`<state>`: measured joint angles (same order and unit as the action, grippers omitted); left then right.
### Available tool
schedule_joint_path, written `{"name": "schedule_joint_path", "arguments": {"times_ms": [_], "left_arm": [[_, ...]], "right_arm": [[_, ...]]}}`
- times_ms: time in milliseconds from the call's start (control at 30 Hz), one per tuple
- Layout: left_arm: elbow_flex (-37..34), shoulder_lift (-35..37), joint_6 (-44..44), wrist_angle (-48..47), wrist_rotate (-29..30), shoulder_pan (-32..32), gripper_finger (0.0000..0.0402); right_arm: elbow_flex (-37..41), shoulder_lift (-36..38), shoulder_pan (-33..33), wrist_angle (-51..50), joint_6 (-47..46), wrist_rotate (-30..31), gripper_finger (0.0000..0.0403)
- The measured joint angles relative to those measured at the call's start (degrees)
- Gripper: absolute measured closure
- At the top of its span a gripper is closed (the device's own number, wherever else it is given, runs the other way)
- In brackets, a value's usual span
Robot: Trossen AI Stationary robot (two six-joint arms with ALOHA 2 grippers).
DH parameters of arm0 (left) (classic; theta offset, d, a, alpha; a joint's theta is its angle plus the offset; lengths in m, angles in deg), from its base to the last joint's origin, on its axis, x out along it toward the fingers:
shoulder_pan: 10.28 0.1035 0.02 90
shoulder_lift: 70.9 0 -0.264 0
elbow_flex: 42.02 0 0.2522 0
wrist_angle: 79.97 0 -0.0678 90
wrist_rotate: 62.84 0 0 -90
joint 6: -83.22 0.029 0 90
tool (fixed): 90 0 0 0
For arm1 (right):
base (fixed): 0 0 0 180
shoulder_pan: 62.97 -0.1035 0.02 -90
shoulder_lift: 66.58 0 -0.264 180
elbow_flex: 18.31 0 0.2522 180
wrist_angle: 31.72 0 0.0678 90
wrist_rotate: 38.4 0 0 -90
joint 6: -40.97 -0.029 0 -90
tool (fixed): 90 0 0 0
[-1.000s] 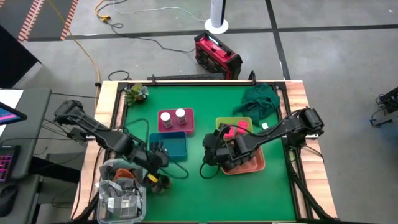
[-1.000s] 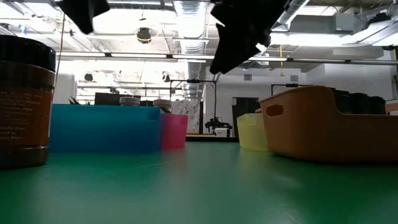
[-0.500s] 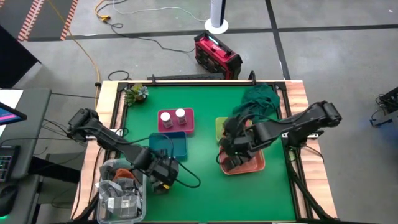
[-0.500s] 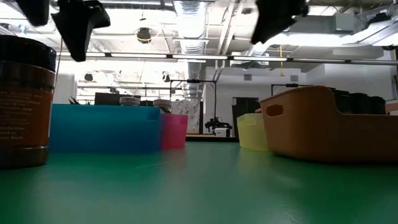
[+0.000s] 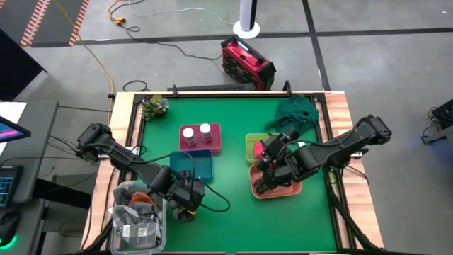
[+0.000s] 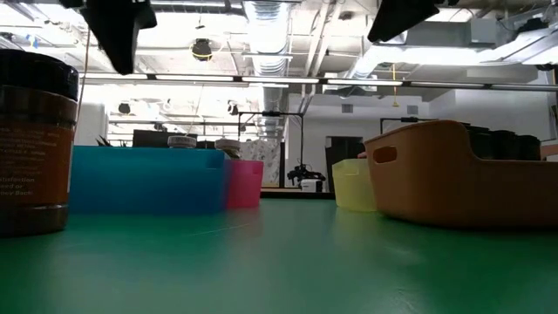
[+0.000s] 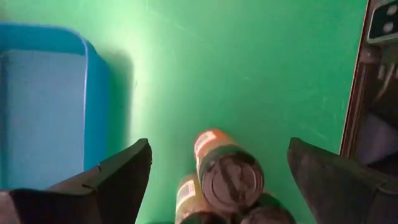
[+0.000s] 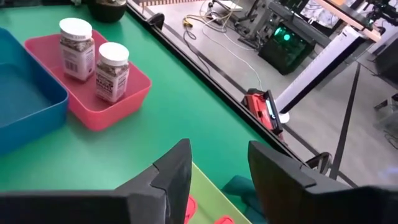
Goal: Sort spices by type
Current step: Put the right black seasoning bottle into the blue bin
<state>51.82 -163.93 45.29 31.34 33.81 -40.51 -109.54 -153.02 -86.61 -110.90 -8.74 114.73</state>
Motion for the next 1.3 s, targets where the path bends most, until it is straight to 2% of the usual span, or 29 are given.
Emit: {"name": "schedule_joint_path", "arguments": {"times_ms": [467,767,967,1133,1300], "left_arm": [[-4.2,-0.1,-1.1,3.6,0.1,0.0,0.0042],[-4.5,-6.6,1.0,4.4,-4.1,-0.5,0.0042],[-4.6,-7.4,1.4,2.3,-4.9,-0.1,0.0046],[-4.6,-7.4,2.1,1.9,-4.8,0.1,0.0092],[-4.6,-7.4,2.7,1.9,-5.0,0.2,0.0178]], "right_arm": [[0.0,0.0,0.1,1.7,0.0,0.0,0.0218],[0.0,0.0,0.1,2.1,0.1,0.0,0.0218],[0.0,0.0,0.1,2.3,0.2,0.0,0.0218],[0.0,-0.1,0.1,3.0,0.7,0.0,0.0218],[0.0,-0.1,0.1,3.0,0.7,0.0,0.0218]]}}
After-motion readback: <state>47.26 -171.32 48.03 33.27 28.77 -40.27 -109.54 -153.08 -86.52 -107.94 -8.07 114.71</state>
